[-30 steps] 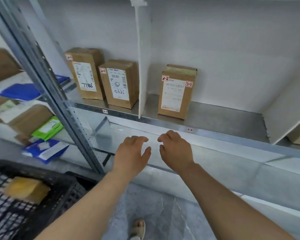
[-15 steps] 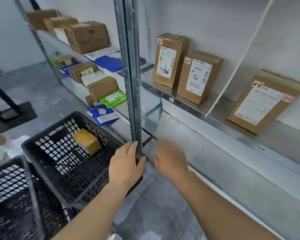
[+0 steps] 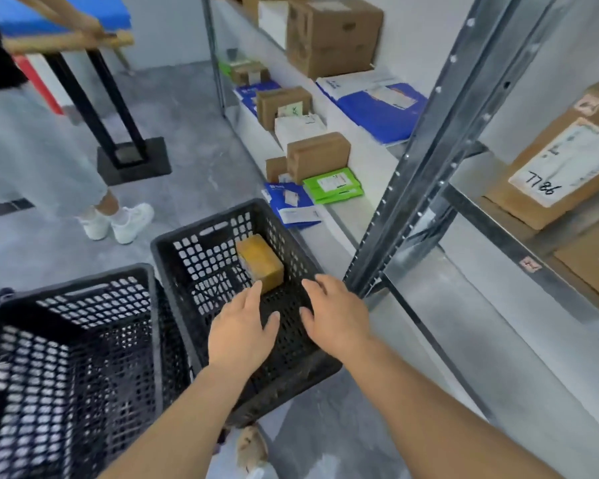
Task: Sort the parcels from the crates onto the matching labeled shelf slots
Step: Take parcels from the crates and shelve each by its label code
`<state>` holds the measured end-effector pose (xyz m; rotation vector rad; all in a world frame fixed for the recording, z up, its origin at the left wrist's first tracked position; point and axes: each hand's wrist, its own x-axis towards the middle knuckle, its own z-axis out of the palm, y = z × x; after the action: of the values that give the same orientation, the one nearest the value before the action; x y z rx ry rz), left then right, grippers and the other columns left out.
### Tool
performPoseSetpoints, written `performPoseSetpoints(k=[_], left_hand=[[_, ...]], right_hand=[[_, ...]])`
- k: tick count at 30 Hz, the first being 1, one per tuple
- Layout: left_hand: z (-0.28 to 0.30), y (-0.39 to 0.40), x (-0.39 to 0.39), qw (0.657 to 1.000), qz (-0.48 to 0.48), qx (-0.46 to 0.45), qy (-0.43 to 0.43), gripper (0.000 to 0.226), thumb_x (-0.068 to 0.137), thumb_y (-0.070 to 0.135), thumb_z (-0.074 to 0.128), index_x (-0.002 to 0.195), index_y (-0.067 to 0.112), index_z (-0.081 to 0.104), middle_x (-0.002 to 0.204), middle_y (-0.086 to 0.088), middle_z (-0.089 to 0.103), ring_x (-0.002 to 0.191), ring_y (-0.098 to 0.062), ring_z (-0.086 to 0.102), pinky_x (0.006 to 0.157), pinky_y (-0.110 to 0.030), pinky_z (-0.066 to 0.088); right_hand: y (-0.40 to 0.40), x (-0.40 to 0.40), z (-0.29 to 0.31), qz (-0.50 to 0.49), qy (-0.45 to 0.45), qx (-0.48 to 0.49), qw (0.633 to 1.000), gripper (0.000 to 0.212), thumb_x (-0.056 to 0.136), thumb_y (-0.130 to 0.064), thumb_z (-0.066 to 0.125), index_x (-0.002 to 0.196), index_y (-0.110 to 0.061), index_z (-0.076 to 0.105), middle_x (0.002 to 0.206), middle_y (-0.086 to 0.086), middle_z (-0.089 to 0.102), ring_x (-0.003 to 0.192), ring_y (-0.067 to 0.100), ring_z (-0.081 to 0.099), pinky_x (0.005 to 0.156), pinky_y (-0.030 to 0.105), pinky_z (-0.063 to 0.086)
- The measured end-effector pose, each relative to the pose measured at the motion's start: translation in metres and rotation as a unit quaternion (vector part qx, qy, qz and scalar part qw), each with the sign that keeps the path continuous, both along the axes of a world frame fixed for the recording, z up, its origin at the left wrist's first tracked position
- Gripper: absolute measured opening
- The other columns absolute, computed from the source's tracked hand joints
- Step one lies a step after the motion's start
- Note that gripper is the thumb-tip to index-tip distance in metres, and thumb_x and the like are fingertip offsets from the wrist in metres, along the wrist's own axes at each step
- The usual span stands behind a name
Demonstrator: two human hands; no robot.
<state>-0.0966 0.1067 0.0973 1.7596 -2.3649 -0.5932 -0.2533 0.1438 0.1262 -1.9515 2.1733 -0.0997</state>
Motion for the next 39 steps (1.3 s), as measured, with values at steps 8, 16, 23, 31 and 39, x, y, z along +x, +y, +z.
performPoseSetpoints(k=[8,16,23,31,39], left_hand=[[-0.027,-0.081,0.043,0.997,0.055,0.051,-0.021,0.064,0.096,0.049,0.038,0.151,0.025,0.015,0.148,0.001,0.038,0.131,-0.021,0.039,0.094,-0.036,0.048],[-0.100,-0.121,0.037,0.985,0.106,0.136,-0.003,0.065,0.097,0.047,0.040,0.151,0.030,0.008,0.145,0.004,0.039,0.131,-0.020,0.038,0.078,-0.031,0.053],[-0.186,-0.162,0.008,0.959,0.173,0.214,0.060,0.062,0.098,0.044,0.040,0.151,0.031,0.011,0.147,0.002,0.038,0.107,-0.021,0.057,0.062,-0.026,0.046],[-0.283,-0.233,-0.034,0.898,0.254,0.287,0.218,0.061,0.099,0.037,0.044,0.152,0.025,0.015,0.154,0.000,0.029,0.136,-0.019,0.036,0.102,-0.025,0.032],[-0.340,-0.260,-0.053,0.828,0.271,0.360,0.334,0.058,0.098,0.029,0.045,0.150,0.027,0.020,0.144,0.010,0.039,0.129,-0.011,0.039,0.107,-0.023,0.024]], right_hand=[[-0.085,0.021,-0.036,0.015,-0.011,0.045,0.999,0.044,0.098,-0.035,0.040,0.140,-0.021,0.038,0.140,0.001,0.039,0.124,0.022,0.041,0.089,0.036,0.045],[-0.140,-0.002,-0.120,0.017,-0.015,0.127,0.992,0.045,0.099,-0.032,0.039,0.143,-0.023,0.034,0.141,-0.001,0.038,0.128,0.019,0.039,0.090,0.034,0.046],[-0.206,-0.017,-0.208,0.021,-0.047,0.167,0.985,0.049,0.099,-0.026,0.041,0.145,-0.017,0.029,0.144,0.003,0.033,0.131,0.021,0.034,0.095,0.036,0.044],[-0.273,-0.018,-0.294,-0.038,-0.074,0.194,0.978,0.062,0.097,-0.022,0.044,0.150,-0.014,0.013,0.154,0.009,0.018,0.138,0.027,0.025,0.107,0.040,0.033],[-0.289,-0.008,-0.334,-0.026,-0.056,0.171,0.983,0.064,0.092,-0.018,0.049,0.147,-0.007,0.019,0.153,0.012,0.022,0.133,0.032,0.026,0.108,0.038,0.029]])
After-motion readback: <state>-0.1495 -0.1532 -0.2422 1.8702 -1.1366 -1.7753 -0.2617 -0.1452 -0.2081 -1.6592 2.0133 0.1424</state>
